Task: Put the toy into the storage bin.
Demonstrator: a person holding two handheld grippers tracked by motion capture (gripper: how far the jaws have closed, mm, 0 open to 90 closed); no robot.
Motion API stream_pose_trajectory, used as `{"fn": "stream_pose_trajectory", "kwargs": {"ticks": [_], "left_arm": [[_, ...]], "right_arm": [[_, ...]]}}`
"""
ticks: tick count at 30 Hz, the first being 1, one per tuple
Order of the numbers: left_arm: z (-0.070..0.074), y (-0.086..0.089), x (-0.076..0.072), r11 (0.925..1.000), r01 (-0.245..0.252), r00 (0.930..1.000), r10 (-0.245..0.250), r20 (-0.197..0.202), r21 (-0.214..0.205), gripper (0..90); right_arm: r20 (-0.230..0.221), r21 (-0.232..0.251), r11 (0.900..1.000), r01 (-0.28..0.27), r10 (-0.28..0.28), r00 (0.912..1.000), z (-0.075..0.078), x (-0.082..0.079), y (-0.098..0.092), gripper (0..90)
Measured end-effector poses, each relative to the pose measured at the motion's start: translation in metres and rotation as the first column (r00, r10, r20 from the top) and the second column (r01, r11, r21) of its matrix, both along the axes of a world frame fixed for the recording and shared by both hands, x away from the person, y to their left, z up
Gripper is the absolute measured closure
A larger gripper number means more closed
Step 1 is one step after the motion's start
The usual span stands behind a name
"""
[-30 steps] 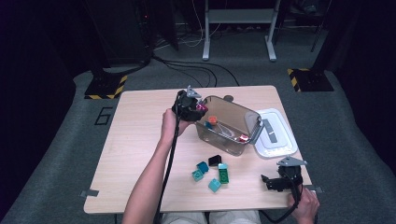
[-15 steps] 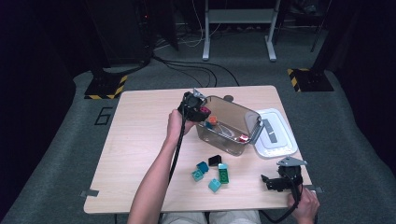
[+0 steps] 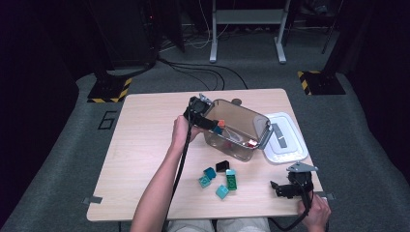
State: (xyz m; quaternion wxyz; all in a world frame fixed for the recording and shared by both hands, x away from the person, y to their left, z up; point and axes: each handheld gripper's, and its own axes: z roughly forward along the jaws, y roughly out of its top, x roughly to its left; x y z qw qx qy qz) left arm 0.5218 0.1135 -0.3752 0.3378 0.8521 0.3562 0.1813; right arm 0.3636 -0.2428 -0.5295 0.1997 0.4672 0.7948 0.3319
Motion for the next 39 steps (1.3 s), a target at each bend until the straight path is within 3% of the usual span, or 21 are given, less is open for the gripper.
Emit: {"fn": "stream_pose_trajectory", "kwargs": {"ticks": [9,10,15,22,28,36,39], "left_arm": [[0.005,0.022,-0.033,0.9999,0.011,0.9994,-0.011,0.032,-0.007,15.6],[0.003,0.028,-0.042,0.9999,0.014,0.9993,-0.014,0.035,-0.008,15.6],[-0.004,0.035,-0.057,0.9997,0.023,0.9990,-0.022,0.038,-0.009,14.8],[-0.029,0.045,-0.079,0.9992,0.039,0.9992,-0.039,0.001,-0.002,13.5],[-0.057,0.053,-0.094,0.9987,0.041,0.9989,-0.042,-0.022,-0.029,12.9],[-0.088,0.052,-0.108,0.9967,0.062,0.9950,-0.066,-0.075,-0.052,10.3],[-0.098,0.048,-0.114,0.9962,0.081,0.9918,-0.084,-0.097,-0.033,9.5]], "right_arm": [[-0.001,0.000,1.0000,-0.001,0.001,1.0000,0.000,0.000,0.000,0.0],[0.000,0.000,1.0000,0.000,0.000,1.0000,0.000,0.000,0.000,0.0],[0.000,0.000,1.0000,-0.001,0.001,1.0000,0.000,0.000,0.000,0.0],[-0.001,0.000,1.0000,-0.001,0.001,1.0000,0.000,0.000,0.000,0.0],[-0.001,0.001,1.0000,-0.002,0.002,1.0000,0.000,0.000,0.000,0.0],[0.000,0.000,1.0000,0.000,0.000,1.0000,0.000,0.000,0.000,0.0],[-0.001,0.001,1.0000,-0.002,0.002,1.0000,0.000,0.000,0.000,0.0]]}}
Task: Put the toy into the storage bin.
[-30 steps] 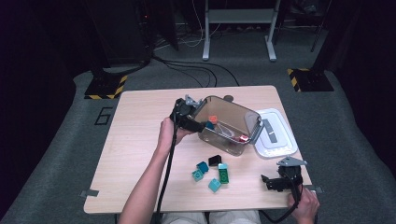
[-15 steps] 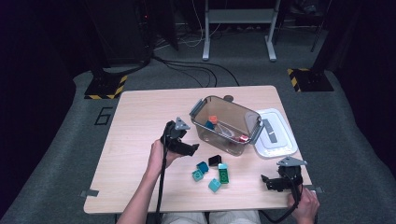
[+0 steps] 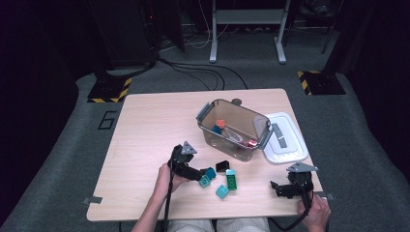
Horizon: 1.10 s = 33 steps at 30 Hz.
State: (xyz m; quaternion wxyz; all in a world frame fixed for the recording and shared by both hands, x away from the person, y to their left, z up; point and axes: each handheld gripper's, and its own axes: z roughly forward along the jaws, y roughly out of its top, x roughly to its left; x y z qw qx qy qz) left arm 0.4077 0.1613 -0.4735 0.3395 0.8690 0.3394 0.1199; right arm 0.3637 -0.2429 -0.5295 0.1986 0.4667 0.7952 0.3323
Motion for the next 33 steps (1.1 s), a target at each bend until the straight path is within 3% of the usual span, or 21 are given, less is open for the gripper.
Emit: {"fn": "stream_pose_trajectory", "kwargs": {"ticks": [4,8,12,19,22,27,29,31,32,33], "left_arm": [[-0.008,-0.003,-0.006,0.9998,0.012,0.9998,-0.012,-0.018,0.016,8.4],[-0.022,-0.007,-0.015,0.9989,0.024,0.9995,-0.023,-0.024,0.041,13.2],[-0.024,-0.007,-0.019,0.9996,0.026,0.9994,-0.026,-0.022,0.013,13.5],[-0.029,-0.013,-0.027,0.9985,0.054,0.9975,-0.054,-0.045,0.006,14.4],[-0.032,-0.015,-0.030,0.9982,0.059,0.9979,-0.059,-0.027,0.001,13.9],[-0.039,-0.017,-0.032,0.9985,0.054,0.9977,-0.054,-0.040,0.010,12.1],[-0.040,-0.017,-0.032,0.9988,0.048,0.9985,-0.048,-0.027,0.004,12.1],[-0.040,-0.018,-0.033,0.9986,0.051,0.9983,-0.051,-0.030,0.015,15.7],[-0.040,-0.019,-0.033,0.9987,0.047,0.9988,-0.047,-0.012,0.020,15.7],[-0.040,-0.019,-0.034,0.9988,0.041,0.9991,-0.041,0.010,0.026,21.8]], "right_arm": [[0.000,-0.001,1.0000,0.001,-0.001,1.0000,0.000,0.000,0.000,0.0],[0.000,-0.001,1.0000,0.001,-0.001,1.0000,0.000,0.000,0.000,0.0],[0.001,-0.001,1.0000,0.002,-0.002,1.0000,0.000,0.000,0.000,0.0],[0.001,0.000,1.0000,0.000,0.000,1.0000,0.000,0.000,0.000,0.0],[0.001,-0.001,1.0000,0.002,-0.002,1.0000,0.000,0.000,0.000,0.0],[0.000,0.000,1.0000,0.000,0.000,1.0000,0.000,0.000,0.000,0.0],[0.000,-0.002,1.0000,0.001,-0.001,1.0000,0.000,0.000,0.000,0.0],[0.001,-0.001,1.0000,0.002,-0.002,1.0000,0.000,0.000,0.000,0.0],[0.001,-0.001,1.0000,0.002,-0.002,1.0000,0.000,0.000,0.000,0.0],[0.000,0.000,1.0000,0.001,-0.001,1.0000,0.000,0.000,0.000,0.0]]}}
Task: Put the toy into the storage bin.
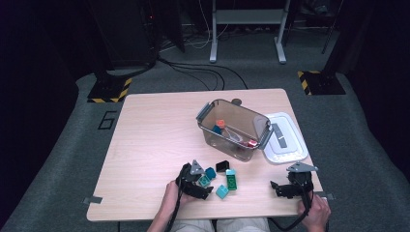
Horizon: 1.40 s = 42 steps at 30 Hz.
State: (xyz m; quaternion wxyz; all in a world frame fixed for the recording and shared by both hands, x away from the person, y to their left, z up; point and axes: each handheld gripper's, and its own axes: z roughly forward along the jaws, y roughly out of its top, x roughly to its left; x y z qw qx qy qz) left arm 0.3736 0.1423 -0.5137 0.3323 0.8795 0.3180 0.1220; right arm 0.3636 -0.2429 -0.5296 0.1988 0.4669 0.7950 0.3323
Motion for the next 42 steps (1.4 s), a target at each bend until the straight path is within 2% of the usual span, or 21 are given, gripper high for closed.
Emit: {"fn": "stream_pose_trajectory", "kwargs": {"ticks": [1,2,4,5,6,11,15,16,23,31,35,36,41,42], "left_arm": [[0.000,0.001,0.000,1.0000,0.007,1.0000,-0.007,0.005,-0.005,30.6],[0.000,0.001,-0.001,0.9999,0.005,0.9999,-0.005,0.014,-0.012,33.3],[0.000,0.002,-0.002,0.9998,0.013,0.9997,-0.013,0.020,-0.014,48.3],[0.000,0.002,-0.004,0.9995,0.008,0.9996,-0.007,0.028,-0.030,55.9],[0.000,0.003,-0.005,0.9996,0.003,0.9995,-0.002,0.031,-0.030,57.8],[0.001,0.004,-0.009,0.9994,0.004,0.9992,-0.002,0.040,-0.036,58.7],[0.009,0.010,-0.009,0.9987,0.000,0.9986,0.003,0.053,-0.052,58.7],[0.012,0.013,-0.008,0.9969,-0.016,0.9982,0.020,0.056,-0.077,58.7],[0.018,0.024,-0.003,0.9950,-0.048,0.9970,0.053,0.056,-0.087,58.7],[0.035,0.032,0.007,0.9938,-0.078,0.9938,0.084,0.074,-0.080,58.6],[0.045,0.036,0.014,0.9916,-0.095,0.9915,0.102,0.082,-0.088,58.6],[0.048,0.037,0.017,0.9895,-0.104,0.9895,0.113,0.090,-0.100,58.6],[0.060,0.038,0.022,0.9909,-0.098,0.9887,0.108,0.104,-0.092,58.6],[0.067,0.039,0.025,0.9909,-0.096,0.9880,0.107,0.112,-0.094,58.6]], "right_arm": [[0.000,-0.001,1.0000,0.001,-0.001,1.0000,0.000,0.000,0.000,0.0],[0.000,-0.001,1.0000,0.001,-0.001,1.0000,0.000,0.000,0.000,0.0],[0.000,-0.001,1.0000,0.001,-0.001,1.0000,0.000,0.000,0.000,0.0],[0.000,-0.001,1.0000,0.001,-0.001,1.0000,0.000,0.000,0.000,0.0],[0.000,-0.001,1.0000,0.001,-0.001,1.0000,0.000,0.000,0.000,0.0],[0.000,-0.001,1.0000,0.001,-0.001,1.0000,0.000,0.000,0.000,0.0],[0.000,-0.001,1.0000,0.001,-0.001,1.0000,0.000,0.000,0.000,0.0],[0.000,-0.001,1.0000,0.001,-0.001,1.0000,0.000,0.000,0.000,0.0],[-0.001,0.001,1.0000,-0.002,0.002,1.0000,0.000,0.000,0.000,0.0],[0.000,0.001,0.9999,-0.013,0.013,0.9999,0.000,0.001,0.001,0.0],[0.000,0.002,0.9999,-0.014,0.014,0.9999,0.000,0.001,0.001,0.0],[-0.003,0.000,0.9999,-0.012,0.012,0.9999,0.000,0.001,0.001,0.0],[-0.002,0.002,1.0000,-0.005,0.005,1.0000,0.000,0.001,0.002,0.0],[-0.006,0.004,0.9999,-0.009,0.009,0.9999,0.000,0.001,0.003,0.0]]}}
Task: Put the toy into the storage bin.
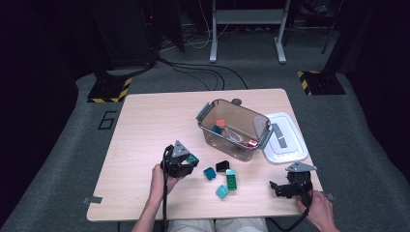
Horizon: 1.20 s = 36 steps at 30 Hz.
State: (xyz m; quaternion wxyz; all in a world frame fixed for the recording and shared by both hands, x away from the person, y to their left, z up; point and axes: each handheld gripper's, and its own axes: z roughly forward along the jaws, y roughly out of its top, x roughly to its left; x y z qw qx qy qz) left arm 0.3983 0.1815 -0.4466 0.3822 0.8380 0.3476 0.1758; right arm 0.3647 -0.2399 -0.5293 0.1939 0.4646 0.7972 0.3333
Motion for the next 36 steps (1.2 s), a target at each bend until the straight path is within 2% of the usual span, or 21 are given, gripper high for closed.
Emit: {"fn": "stream_pose_trajectory", "kwargs": {"ticks": [4,6,12,18,27,29,33,36], "left_arm": [[0.009,0.002,0.004,1.0000,0.002,0.9999,-0.002,0.014,0.005,58.6],[0.019,0.003,0.007,1.0000,-0.004,0.9996,0.004,0.026,-0.004,58.6],[0.034,0.002,0.015,1.0000,-0.004,0.9991,0.004,0.043,-0.002,58.6],[0.047,-0.003,0.025,1.0000,0.001,0.9982,-0.002,0.060,0.006,58.7],[0.064,-0.013,0.040,0.9998,0.008,0.9974,-0.010,0.072,0.020,58.6],[0.070,-0.018,0.045,0.9997,0.011,0.9963,-0.013,0.085,0.022,58.6],[0.077,-0.025,0.052,0.9997,0.014,0.9966,-0.016,0.081,0.018,58.6],[0.081,-0.028,0.057,0.9993,0.018,0.9959,-0.020,0.088,0.033,58.6]], "right_arm": [[0.002,-0.001,0.9991,-0.043,0.043,0.9991,0.000,0.003,0.002,0.0],[-0.001,-0.001,0.9977,-0.067,0.067,0.9977,0.000,0.005,0.003,0.0],[-0.001,-0.002,0.9989,-0.047,0.047,0.9989,0.000,0.003,0.005,0.0],[0.002,-0.005,0.9975,-0.071,0.071,0.9975,0.000,0.007,0.004,0.0],[0.002,-0.002,0.9977,-0.067,0.067,0.9977,0.000,0.008,0.004,0.0],[0.001,0.001,0.9977,-0.068,0.068,0.9977,0.000,0.008,0.004,0.0],[0.002,-0.002,0.9974,-0.072,0.072,0.9974,0.000,0.008,0.003,0.0],[-0.001,0.001,0.9977,-0.068,0.068,0.9977,0.000,0.007,0.003,0.0]]}}
